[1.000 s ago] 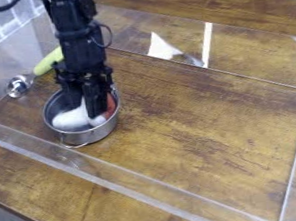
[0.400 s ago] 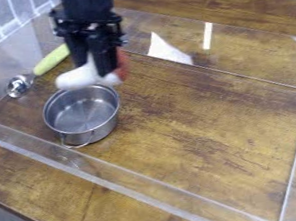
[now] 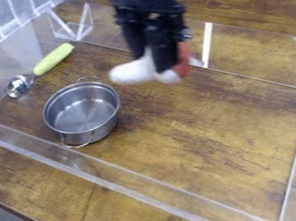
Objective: Remove the mushroom from the silver pot and put it on the table
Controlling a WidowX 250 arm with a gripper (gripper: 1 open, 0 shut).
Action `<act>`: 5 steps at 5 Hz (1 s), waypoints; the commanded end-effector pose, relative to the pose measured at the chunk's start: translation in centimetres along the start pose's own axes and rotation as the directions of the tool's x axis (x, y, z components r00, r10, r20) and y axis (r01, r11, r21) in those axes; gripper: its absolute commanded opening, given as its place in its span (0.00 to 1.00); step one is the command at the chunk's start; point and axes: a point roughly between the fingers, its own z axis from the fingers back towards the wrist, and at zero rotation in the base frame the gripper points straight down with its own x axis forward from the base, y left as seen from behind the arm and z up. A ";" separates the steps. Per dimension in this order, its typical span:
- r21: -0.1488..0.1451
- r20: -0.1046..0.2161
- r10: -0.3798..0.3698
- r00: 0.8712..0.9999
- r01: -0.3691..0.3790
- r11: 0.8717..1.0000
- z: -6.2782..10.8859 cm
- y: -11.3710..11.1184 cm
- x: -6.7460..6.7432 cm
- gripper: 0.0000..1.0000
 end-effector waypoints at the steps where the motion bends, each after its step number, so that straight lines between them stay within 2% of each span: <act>1: -0.028 0.028 -0.066 0.997 0.066 0.997 -0.1 -3.0 1.7 0.00; 2: -0.055 -0.011 -0.095 0.995 0.095 0.994 -2.1 -4.3 2.3 0.00; 3: -0.085 -0.036 -0.094 0.995 0.091 0.992 -3.9 -5.3 2.8 0.00; 4: -0.111 -0.046 -0.081 0.996 0.075 0.991 -5.8 -6.4 3.2 0.00; 5: -0.121 -0.069 -0.073 0.995 0.064 0.991 -7.3 -6.9 3.8 0.00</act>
